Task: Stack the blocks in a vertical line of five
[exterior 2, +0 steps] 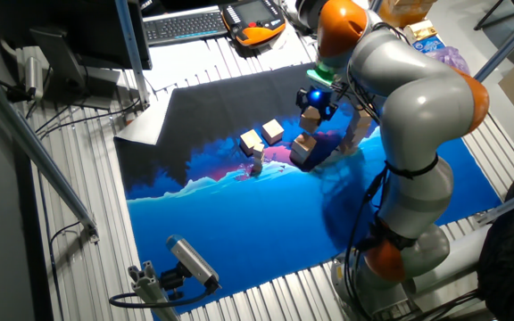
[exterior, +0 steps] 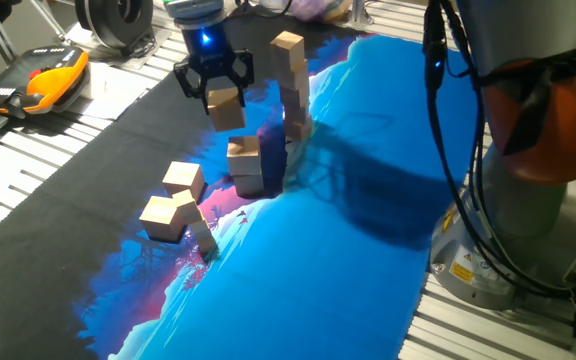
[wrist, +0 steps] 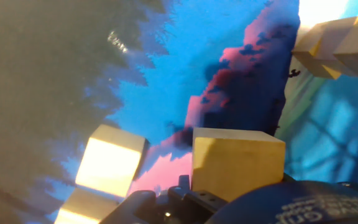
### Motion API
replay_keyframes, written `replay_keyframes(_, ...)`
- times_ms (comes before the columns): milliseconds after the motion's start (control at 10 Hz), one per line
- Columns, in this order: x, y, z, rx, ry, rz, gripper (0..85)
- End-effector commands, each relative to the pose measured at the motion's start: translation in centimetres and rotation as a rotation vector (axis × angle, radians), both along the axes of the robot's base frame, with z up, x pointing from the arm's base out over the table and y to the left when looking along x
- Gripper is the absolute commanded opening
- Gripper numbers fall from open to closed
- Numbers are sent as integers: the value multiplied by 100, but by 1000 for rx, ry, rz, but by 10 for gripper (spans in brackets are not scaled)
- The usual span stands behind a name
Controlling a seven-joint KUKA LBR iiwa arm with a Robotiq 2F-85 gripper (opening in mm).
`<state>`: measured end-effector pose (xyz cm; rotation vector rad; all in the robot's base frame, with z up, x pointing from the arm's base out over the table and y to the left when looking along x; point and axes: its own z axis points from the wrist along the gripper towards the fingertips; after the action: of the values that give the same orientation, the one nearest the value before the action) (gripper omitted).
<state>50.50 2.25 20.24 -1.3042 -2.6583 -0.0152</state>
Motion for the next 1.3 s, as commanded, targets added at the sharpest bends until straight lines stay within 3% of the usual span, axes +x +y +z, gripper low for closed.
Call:
replay_keyframes(0, -136, 53, -7, -37, -8, 7, 0)
replay_keyframes(100, -169, 82, -33, -45, -18, 1, 0)
replay_keyframes(200, -173, 83, -68, -33, -29, -4, 0)
replay_keyframes(600, -183, 133, -157, -36, -61, -8, 0)
replay_keyframes(1200, -247, 154, -267, -66, -74, 14, 0)
